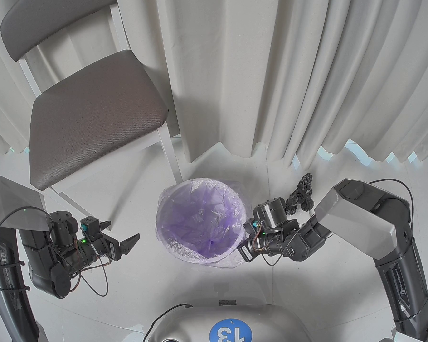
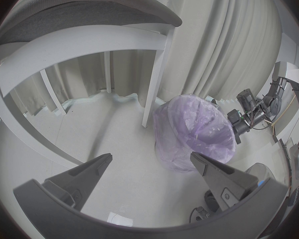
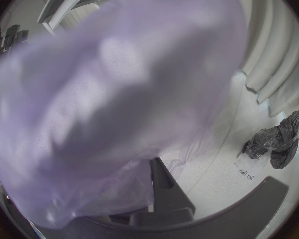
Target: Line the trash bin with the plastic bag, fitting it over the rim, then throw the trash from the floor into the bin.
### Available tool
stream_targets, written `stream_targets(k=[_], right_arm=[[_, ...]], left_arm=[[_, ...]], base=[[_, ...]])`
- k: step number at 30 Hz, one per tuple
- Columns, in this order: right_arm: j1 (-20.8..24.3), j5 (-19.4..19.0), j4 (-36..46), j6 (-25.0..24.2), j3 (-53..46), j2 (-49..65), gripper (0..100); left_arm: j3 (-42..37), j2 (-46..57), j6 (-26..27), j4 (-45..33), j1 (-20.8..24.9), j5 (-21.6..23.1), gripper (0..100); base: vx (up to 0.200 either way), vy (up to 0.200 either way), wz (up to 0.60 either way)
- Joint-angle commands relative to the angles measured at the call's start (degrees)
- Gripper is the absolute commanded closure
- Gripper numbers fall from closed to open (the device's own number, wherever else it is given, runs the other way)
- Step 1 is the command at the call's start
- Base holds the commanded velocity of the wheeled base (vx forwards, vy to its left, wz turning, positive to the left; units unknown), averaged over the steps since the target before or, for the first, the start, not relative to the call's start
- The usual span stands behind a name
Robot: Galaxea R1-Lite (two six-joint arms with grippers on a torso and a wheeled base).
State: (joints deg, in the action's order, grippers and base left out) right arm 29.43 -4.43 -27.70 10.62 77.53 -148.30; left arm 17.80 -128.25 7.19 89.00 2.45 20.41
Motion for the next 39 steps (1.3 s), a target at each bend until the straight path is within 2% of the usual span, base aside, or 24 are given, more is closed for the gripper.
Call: stream_targets(k=[1, 24, 25, 39], right_arm=[[-1.2, -0.1, -0.4, 0.3, 1.1, -0.9, 100], [-3.4, -0.7, -0.7, 0.0, 1.4, -1.4, 100], [-3.4, -0.9, -0.5, 0.0, 1.4, -1.4, 0], [-6.0, -1.5, -3.7, 3.1, -9.5, 5.4, 0]], left_arm=[[0.0, -0.3, -0.1, 1.0, 0.0, 0.0, 0], [-0.3, -0.8, 0.2, 1.0, 0.4, 0.1, 0], [-0.4, -0.9, 0.2, 1.0, 0.5, 0.1, 0], [-0.2, -0.7, 0.3, 1.0, 0.2, 0.0, 0]], base=[[0.000, 0.000, 0.00], [0.000, 0.000, 0.00], [0.000, 0.000, 0.00], [0.000, 0.000, 0.00]])
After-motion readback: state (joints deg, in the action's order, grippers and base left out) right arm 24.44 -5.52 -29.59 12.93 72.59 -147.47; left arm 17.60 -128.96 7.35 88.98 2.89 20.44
